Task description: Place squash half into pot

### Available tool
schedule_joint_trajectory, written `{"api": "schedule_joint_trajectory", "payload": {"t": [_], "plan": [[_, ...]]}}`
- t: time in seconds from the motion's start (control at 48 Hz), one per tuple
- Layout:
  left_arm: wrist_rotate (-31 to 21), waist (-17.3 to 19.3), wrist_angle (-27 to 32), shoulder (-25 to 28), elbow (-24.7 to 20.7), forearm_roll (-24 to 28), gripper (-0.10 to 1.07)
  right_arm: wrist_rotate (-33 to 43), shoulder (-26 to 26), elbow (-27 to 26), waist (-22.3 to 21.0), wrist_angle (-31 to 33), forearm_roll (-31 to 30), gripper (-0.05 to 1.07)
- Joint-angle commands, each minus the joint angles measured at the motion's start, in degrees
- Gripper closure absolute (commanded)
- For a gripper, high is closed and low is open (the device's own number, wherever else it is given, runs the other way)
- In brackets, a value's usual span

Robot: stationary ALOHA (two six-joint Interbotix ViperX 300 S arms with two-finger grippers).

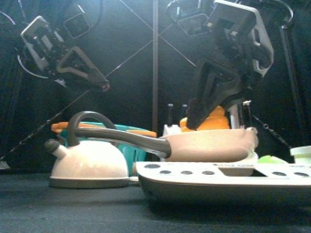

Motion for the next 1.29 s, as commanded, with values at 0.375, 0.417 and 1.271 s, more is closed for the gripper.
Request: {"api": "schedule_joint_trajectory", "payload": {"t": [0.375,0.417,1.271], "plan": [[0.0,0.1,-0.3,-0.3,-0.7,-0.2,0.39,0.1,-10.3,1.2,5.0,10.4,1.0,0.48],[0.0,0.1,-0.3,-0.3,-0.7,-0.2,0.39,0.3,-11.4,1.9,5.8,12.1,1.7,0.48],[0.0,0.1,-0.2,-0.4,-0.5,-0.2,0.39,2.6,-17.1,15.4,11.4,23.3,20.7,0.46]]}}
